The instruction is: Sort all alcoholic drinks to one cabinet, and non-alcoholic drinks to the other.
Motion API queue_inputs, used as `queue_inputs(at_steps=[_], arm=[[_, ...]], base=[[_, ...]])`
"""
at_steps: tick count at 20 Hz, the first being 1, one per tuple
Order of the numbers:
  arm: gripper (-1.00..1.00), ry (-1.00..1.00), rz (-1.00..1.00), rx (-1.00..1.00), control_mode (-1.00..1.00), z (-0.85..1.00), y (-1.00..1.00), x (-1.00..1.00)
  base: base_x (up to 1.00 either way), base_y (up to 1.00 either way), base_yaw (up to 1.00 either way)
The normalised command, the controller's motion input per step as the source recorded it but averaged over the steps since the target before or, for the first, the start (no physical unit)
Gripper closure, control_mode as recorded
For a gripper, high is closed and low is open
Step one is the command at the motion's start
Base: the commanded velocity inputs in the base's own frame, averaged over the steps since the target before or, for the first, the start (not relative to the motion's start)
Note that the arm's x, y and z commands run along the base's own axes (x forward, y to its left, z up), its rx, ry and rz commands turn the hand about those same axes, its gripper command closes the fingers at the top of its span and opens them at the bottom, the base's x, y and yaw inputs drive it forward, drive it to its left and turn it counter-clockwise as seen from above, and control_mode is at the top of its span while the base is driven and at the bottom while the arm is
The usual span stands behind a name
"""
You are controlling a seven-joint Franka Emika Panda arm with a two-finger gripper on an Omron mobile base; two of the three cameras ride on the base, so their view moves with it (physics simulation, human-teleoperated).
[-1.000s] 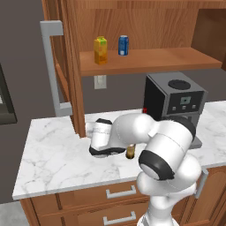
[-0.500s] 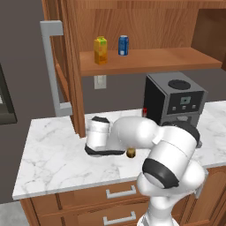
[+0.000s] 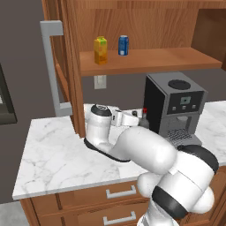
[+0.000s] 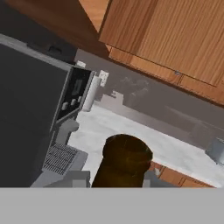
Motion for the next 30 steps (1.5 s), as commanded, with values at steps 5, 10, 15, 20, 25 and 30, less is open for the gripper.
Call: queue_inputs(at_steps=[5, 10, 15, 20, 25, 30], arm=[[1.00, 0.12, 0.19, 0.00, -1.00, 0.55, -0.14, -0.22], [1.00, 0.15, 0.23, 0.00, -1.00, 0.34, -0.20, -0.22], [1.00, 0.21, 0.27, 0.06, -1.00, 0.30, -0.20, -0.14], [1.00, 0.26, 0.31, 0.15, -1.00, 0.29, -0.05, -0.08], [1.00, 0.24, 0.33, 0.19, -1.00, 0.27, 0.00, -0.20], [1.00, 0.10, 0.36, 0.23, -1.00, 0.14, 0.00, -0.25]], base=[[0.00, 0.00, 0.00], [0.00, 0.00, 0.00], [0.00, 0.00, 0.00], [0.00, 0.00, 0.00], [0.00, 0.00, 0.00], [0.00, 0.00, 0.00]])
